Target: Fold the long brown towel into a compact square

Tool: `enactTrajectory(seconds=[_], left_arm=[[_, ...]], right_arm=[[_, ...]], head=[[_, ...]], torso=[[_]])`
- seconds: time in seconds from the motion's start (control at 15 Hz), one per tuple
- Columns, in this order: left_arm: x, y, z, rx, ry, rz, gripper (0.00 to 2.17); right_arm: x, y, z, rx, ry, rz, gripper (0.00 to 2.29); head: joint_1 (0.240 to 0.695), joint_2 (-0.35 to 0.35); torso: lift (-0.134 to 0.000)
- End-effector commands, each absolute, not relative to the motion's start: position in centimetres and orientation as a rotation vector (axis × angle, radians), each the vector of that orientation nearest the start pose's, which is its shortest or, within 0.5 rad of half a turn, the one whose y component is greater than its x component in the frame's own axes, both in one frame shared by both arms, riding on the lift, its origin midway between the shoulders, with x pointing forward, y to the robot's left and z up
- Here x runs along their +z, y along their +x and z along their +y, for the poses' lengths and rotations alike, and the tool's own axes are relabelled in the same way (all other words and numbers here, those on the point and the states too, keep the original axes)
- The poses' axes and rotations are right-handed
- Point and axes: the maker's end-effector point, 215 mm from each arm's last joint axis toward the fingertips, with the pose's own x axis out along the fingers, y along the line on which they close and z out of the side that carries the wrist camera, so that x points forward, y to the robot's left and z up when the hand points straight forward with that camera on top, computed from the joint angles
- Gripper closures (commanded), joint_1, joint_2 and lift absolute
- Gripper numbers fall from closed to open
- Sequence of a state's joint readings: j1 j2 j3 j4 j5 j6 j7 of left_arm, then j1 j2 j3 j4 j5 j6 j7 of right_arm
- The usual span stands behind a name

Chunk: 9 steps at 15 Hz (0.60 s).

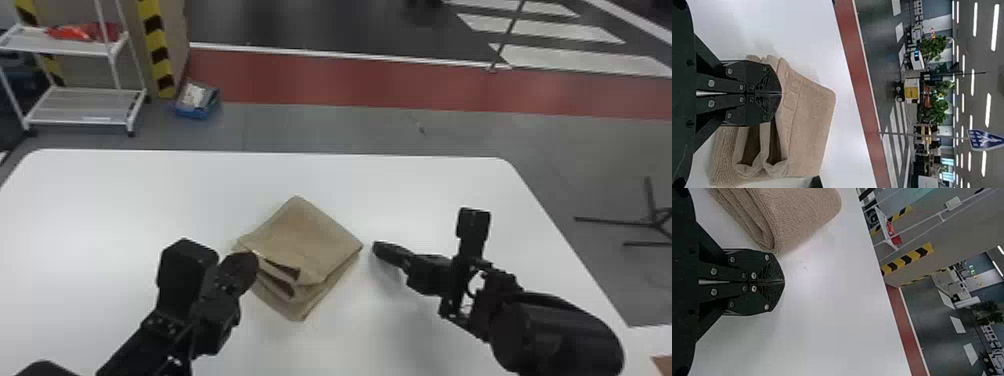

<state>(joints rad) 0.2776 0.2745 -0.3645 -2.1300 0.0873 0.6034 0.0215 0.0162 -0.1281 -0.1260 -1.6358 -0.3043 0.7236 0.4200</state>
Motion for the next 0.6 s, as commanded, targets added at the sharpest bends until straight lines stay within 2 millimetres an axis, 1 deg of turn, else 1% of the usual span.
enactTrajectory(seconds=[0.0,0.13,0.27,0.33,0.4,0.47,0.53], left_arm=[[-39.7,45.2,8.6,-0.391,0.140,0.368,2.11],[-39.1,45.9,8.9,-0.380,0.129,0.332,2.11],[-38.9,46.9,9.2,-0.374,0.126,0.308,2.11],[-39.4,47.5,9.3,-0.370,0.123,0.317,2.11],[-39.8,48.3,9.3,-0.370,0.118,0.324,2.11],[-40.3,48.3,9.0,-0.373,0.115,0.332,2.11],[-40.2,48.4,8.9,-0.375,0.113,0.323,2.11]], right_arm=[[-47.8,53.6,-20.8,0.365,0.344,0.605,2.19],[-46.8,51.8,-19.6,0.388,0.350,0.579,2.19],[-46.2,49.0,-19.9,0.374,0.346,0.562,2.19],[-45.6,48.0,-20.3,0.366,0.339,0.547,2.19],[-45.1,47.2,-20.5,0.363,0.331,0.538,2.19],[-44.9,46.5,-20.7,0.361,0.326,0.536,2.19],[-44.8,46.2,-20.5,0.364,0.324,0.531,2.19]], head=[[0.695,-0.161],[0.695,-0.147],[0.695,-0.128],[0.695,-0.124],[0.695,-0.124],[0.695,-0.125],[0.695,-0.129]], torso=[[-0.114],[-0.114],[-0.114],[-0.114],[-0.114],[-0.114],[-0.114]])
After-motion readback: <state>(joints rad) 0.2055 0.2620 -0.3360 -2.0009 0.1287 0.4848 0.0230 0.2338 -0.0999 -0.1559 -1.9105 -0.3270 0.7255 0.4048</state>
